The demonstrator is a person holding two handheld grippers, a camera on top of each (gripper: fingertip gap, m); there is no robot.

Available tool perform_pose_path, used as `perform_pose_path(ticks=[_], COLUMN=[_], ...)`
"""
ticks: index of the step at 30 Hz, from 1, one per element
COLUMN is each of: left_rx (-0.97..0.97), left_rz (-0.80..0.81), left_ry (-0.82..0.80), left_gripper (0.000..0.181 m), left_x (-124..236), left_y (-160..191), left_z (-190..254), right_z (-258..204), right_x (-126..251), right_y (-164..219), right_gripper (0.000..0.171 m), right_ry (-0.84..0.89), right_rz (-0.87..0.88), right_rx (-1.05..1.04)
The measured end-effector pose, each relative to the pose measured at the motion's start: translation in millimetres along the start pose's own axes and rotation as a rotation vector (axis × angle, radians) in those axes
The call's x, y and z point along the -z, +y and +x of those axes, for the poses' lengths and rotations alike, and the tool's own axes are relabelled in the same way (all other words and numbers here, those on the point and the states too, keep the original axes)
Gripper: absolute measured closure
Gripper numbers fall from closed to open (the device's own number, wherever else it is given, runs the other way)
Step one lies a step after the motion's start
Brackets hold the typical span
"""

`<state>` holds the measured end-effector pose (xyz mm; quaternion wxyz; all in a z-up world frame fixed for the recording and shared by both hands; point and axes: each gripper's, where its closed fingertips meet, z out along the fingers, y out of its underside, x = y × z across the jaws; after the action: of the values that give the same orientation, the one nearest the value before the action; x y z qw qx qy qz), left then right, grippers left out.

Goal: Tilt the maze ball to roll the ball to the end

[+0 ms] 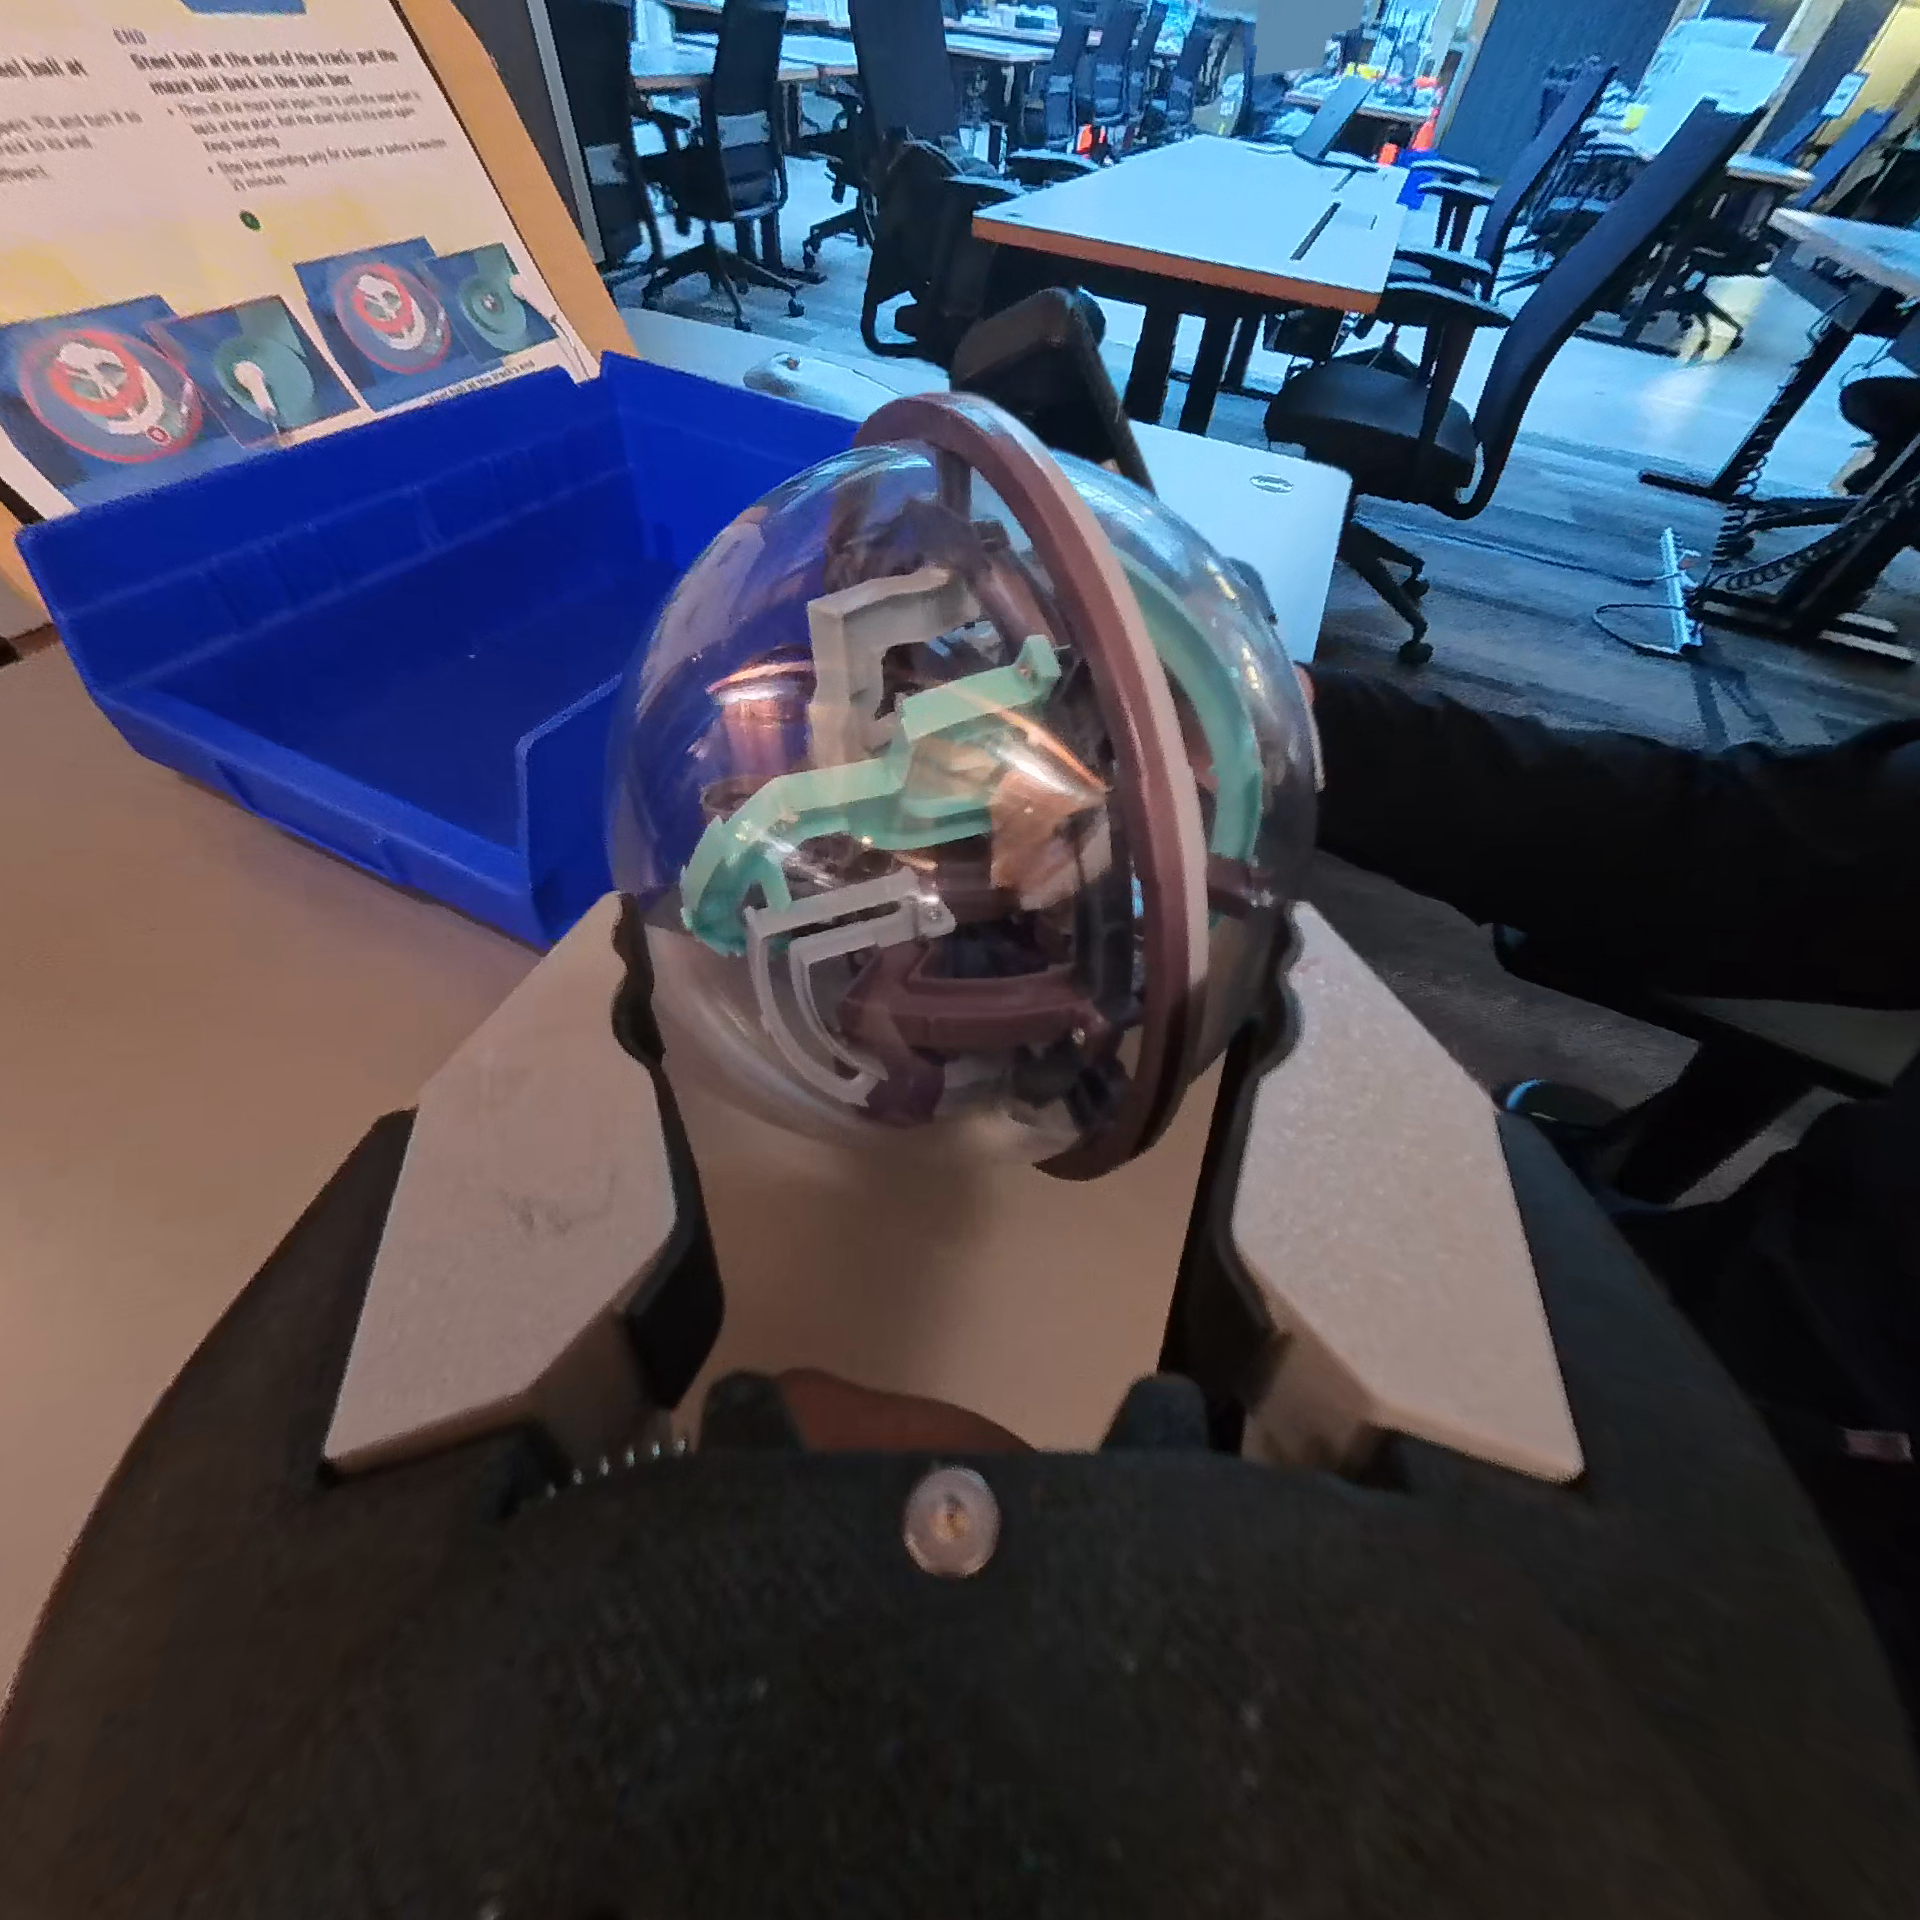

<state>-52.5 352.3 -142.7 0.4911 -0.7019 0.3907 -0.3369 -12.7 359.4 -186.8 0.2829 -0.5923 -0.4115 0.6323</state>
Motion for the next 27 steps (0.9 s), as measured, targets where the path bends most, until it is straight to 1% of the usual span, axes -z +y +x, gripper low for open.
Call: perform_pose_path(ticks=[7, 11, 16, 27], left_rx=[-0.067, -0.132, -0.169, -0.159], left_rz=[-0.004, -0.004, -0.006, -0.009], left_ry=[-0.029, -0.055, -0.073, -0.068], left_gripper=[0.066, 0.066, 0.067, 0.067], left_x=[8, 12, 13, 12], left_y=[-13, -26, -35, -41], left_z=[9, 19, 27, 31], right_z=[-11, -23, -33, -38], right_x=[-4, -1, 5, 7], right_y=[-8, -20, -30, -29], right_gripper=[0.018, 0.018, 0.018, 0.017], right_ry=[-0.031, -0.037, -0.026, -0.043], right_rz=[0.040, 0.080, 0.100, 0.100], right_rx=[0.059, 0.128, 0.177, 0.144])
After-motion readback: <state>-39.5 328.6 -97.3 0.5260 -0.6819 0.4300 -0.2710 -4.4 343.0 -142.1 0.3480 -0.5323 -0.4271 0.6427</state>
